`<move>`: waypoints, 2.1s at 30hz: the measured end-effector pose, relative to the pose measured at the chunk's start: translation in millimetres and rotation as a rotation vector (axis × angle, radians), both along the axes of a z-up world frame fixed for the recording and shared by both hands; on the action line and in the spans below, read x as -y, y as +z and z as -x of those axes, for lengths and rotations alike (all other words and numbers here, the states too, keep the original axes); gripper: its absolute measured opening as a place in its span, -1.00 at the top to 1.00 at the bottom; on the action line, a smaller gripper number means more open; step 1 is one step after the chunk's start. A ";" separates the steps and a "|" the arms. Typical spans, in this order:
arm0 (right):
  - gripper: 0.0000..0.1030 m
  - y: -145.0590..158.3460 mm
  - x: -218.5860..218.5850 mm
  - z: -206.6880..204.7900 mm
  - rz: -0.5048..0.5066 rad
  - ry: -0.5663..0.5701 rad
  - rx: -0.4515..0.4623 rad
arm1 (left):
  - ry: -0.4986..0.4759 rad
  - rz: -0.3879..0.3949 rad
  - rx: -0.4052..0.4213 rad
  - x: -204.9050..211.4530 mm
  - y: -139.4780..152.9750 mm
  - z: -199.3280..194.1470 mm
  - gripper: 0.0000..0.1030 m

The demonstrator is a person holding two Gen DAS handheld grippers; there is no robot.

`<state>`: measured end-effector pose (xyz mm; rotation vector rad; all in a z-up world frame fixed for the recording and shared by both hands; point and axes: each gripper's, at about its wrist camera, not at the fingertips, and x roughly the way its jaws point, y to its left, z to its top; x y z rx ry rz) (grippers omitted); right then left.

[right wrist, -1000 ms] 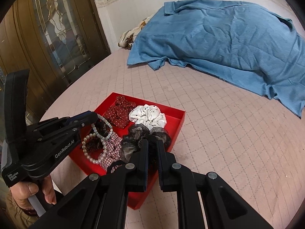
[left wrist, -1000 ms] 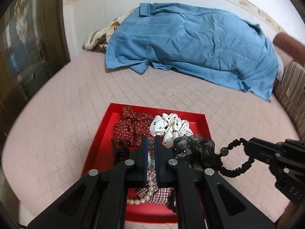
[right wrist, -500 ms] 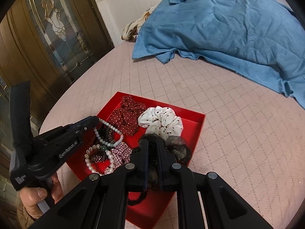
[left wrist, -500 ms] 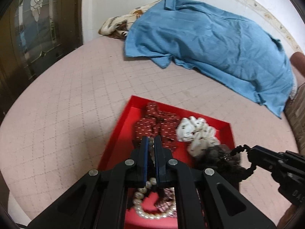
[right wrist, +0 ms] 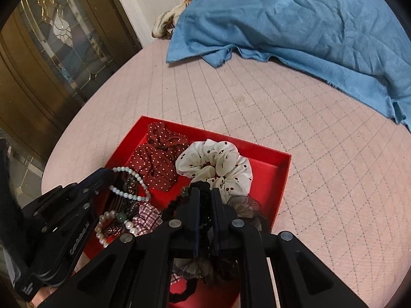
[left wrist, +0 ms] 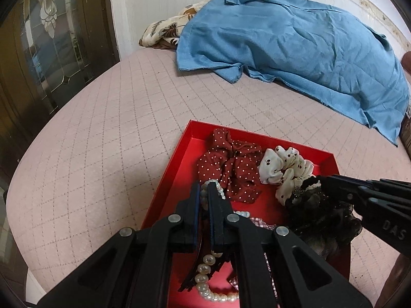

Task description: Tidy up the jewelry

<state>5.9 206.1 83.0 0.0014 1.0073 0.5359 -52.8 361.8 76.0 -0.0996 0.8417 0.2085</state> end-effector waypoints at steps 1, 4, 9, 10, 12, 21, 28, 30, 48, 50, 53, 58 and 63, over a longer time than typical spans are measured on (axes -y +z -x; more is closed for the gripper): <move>0.81 -2.4 -1.5 -0.8 0.004 0.000 -0.004 | -0.002 -0.001 -0.003 0.1 -0.8 -0.2 0.89; 0.81 -7.9 -5.0 -2.8 0.015 0.001 -0.008 | -0.007 0.000 -0.006 -0.4 -2.7 0.1 0.89; 0.81 -12.5 -9.0 -6.1 0.023 0.002 -0.011 | -0.009 0.003 -0.006 -0.3 -4.0 -0.3 0.89; 0.81 -13.1 -9.7 -6.2 0.025 0.003 -0.011 | -0.010 0.002 -0.006 -0.1 -4.0 -0.2 0.89; 0.81 -14.5 -10.7 -6.7 0.028 0.004 -0.010 | -0.013 0.000 -0.006 1.1 -4.2 -1.0 0.89; 0.80 -17.0 -10.9 -8.9 0.028 0.003 -0.013 | -0.018 0.002 -0.010 2.4 -6.4 -2.5 0.89; 0.80 -18.2 -11.1 -9.4 0.027 0.003 -0.008 | -0.020 0.000 -0.011 2.3 -6.7 -2.8 0.88; 0.80 -17.9 -11.8 -8.4 0.029 0.005 -0.003 | -0.020 0.002 -0.010 2.0 -6.6 -2.8 0.88; 0.16 8.0 14.7 11.2 -0.032 -0.056 0.064 | -0.009 -0.017 0.026 2.5 4.9 7.2 -0.13; 0.16 9.4 19.3 16.0 -0.034 -0.061 0.068 | -0.007 -0.027 0.032 3.7 6.9 10.3 -0.19; 0.15 10.6 28.5 24.7 -0.037 -0.071 0.071 | 0.019 -0.062 0.056 4.2 12.4 16.5 -0.36; 0.06 11.0 41.0 41.1 -0.018 -0.087 0.089 | 0.096 -0.137 0.145 3.8 28.4 35.2 -0.66; -0.04 7.2 53.2 60.9 0.025 -0.101 0.105 | 0.210 -0.280 0.248 11.5 46.2 57.8 -0.89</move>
